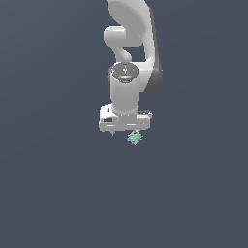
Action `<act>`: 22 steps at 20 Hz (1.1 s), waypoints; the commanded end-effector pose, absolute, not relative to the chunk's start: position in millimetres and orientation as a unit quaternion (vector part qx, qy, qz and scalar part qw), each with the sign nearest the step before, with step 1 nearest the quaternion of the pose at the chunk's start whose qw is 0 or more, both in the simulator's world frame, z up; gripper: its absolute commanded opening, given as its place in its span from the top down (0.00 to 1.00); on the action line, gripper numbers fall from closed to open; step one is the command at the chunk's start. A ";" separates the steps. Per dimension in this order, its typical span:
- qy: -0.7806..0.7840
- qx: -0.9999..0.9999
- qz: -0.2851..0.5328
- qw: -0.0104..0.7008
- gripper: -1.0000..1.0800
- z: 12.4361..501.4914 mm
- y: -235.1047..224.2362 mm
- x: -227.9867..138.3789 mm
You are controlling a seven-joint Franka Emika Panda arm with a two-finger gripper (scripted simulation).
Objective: Pick up the object and move it to a goal position.
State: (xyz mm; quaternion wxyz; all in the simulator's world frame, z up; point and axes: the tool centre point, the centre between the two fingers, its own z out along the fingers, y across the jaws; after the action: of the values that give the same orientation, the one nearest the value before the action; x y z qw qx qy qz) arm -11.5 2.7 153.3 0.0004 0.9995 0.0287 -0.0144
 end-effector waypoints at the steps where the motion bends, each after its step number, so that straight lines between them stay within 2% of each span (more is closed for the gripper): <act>1: 0.029 0.999 -0.014 0.000 0.04 153.3 2.7 -11.5; 10: 0.027 0.999 -0.024 0.010 0.04 146.7 -29.3 -16.6; 22: -0.001 1.000 -0.022 0.009 0.04 143.0 -22.0 -18.5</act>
State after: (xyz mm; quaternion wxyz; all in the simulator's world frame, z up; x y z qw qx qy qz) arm -17.9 -23.9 144.1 0.0091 0.9997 0.0063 -0.0221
